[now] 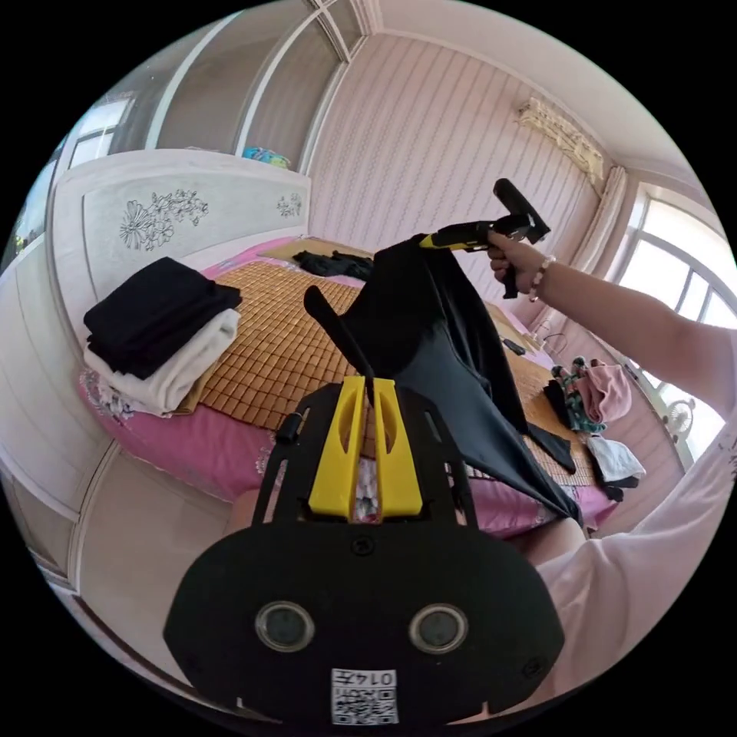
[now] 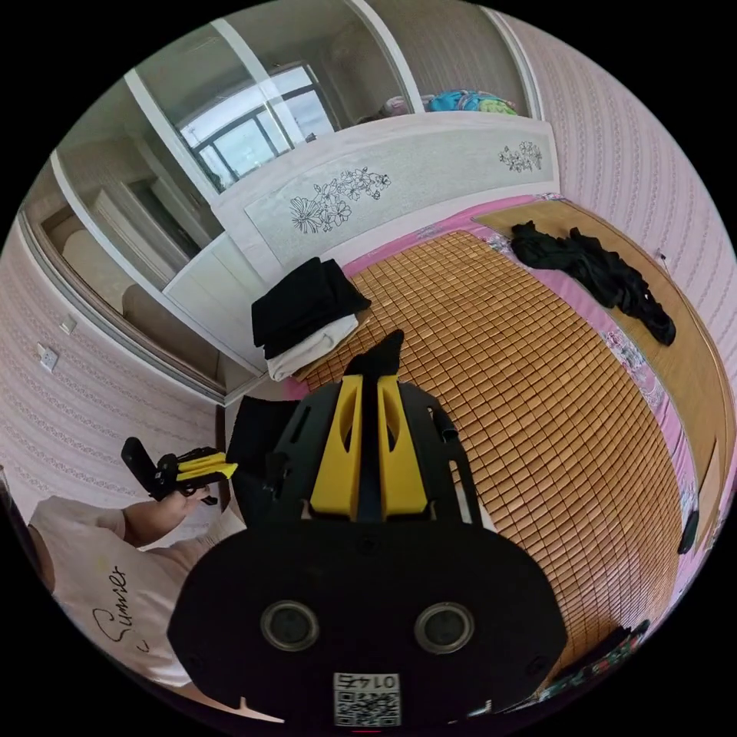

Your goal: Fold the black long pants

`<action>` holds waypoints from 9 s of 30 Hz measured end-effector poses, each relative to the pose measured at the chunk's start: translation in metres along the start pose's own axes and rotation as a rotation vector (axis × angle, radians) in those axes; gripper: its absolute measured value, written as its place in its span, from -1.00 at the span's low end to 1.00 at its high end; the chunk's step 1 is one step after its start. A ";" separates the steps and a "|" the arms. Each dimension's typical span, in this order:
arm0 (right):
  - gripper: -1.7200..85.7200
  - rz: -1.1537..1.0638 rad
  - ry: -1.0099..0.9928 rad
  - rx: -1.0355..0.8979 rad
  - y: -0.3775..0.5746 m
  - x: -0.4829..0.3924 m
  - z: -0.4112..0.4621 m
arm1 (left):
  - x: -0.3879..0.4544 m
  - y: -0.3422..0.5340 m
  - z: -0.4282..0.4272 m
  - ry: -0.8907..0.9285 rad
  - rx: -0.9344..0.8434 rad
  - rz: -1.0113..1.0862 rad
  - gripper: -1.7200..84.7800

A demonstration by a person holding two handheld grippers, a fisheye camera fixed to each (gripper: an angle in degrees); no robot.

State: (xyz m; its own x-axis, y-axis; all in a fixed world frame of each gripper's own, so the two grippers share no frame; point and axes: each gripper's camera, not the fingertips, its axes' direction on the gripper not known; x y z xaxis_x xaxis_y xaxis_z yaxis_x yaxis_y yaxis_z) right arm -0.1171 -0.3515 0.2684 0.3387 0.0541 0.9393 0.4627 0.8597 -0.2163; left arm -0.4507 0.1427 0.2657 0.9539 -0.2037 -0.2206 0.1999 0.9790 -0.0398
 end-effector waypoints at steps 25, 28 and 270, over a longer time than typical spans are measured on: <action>-0.78 0.953 0.190 -0.095 0.417 0.165 -0.050 | -0.064 -0.004 0.122 -0.064 -0.383 -0.105 -0.77; -0.77 0.877 0.346 -0.107 0.404 0.169 -0.068 | -0.045 -0.020 0.128 -0.113 -0.387 0.006 -0.77; -0.94 0.995 0.000 0.592 0.718 0.463 -0.420 | 0.630 -0.077 0.652 0.335 -0.610 0.794 -0.92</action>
State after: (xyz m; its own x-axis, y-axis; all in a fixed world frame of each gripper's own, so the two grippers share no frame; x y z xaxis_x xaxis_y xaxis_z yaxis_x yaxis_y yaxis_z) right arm 0.7158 0.0774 0.4368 0.3374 0.8404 0.4242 -0.4643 0.5406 -0.7016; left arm 0.2811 -0.0653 0.7655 0.6324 0.4182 -0.6521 -0.6899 0.6869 -0.2285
